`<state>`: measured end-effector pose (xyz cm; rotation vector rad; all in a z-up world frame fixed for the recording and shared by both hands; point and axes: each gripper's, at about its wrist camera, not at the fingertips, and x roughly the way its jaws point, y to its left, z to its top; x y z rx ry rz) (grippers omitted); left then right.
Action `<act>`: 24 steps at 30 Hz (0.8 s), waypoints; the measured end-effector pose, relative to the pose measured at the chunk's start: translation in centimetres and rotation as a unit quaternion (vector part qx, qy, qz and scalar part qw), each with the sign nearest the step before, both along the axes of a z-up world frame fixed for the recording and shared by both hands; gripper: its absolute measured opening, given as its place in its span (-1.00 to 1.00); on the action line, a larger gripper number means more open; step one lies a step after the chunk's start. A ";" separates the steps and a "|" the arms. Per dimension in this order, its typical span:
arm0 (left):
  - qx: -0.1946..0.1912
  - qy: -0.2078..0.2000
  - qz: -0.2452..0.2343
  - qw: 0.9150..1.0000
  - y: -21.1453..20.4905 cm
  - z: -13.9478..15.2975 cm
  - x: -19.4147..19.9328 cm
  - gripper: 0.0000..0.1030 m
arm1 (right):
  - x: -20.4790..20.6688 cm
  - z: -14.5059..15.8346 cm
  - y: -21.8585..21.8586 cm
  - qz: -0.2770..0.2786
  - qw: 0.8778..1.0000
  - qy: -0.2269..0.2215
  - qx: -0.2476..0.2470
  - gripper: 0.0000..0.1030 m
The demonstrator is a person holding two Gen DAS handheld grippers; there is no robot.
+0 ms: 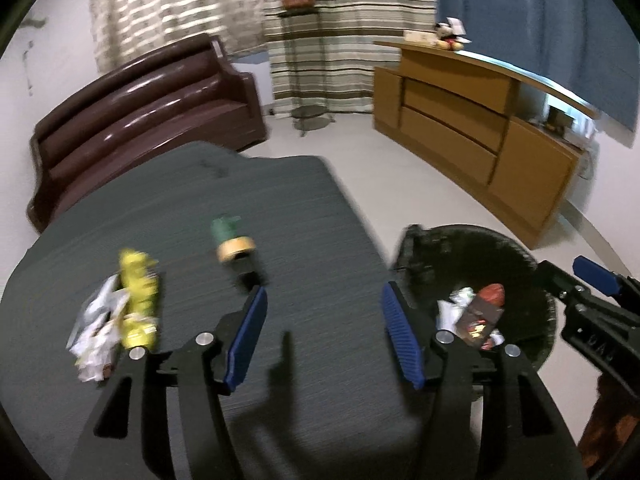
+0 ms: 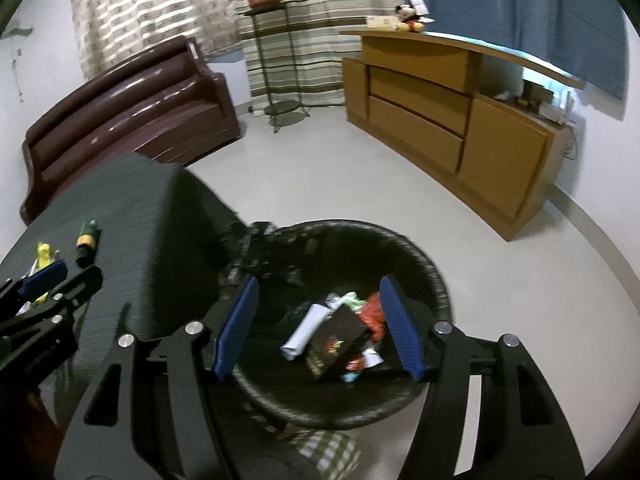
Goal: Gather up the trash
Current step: 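Open both tools to drop the strip and cigarette box into the bin, then move both open tools back over the table toward the remaining trash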
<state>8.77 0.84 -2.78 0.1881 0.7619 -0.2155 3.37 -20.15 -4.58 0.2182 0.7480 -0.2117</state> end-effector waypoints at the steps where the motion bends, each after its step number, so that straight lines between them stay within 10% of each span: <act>1: 0.002 -0.001 0.009 1.000 0.9 0.1 0.0 0.14 | 0.1 0.0 0.5 0.005 1.000 0.000 0.000 0.20; 24: 0.021 -0.017 0.193 0.981 19.7 0.8 -0.6 0.20 | 5.2 1.9 18.8 0.176 0.984 0.001 -0.005 0.19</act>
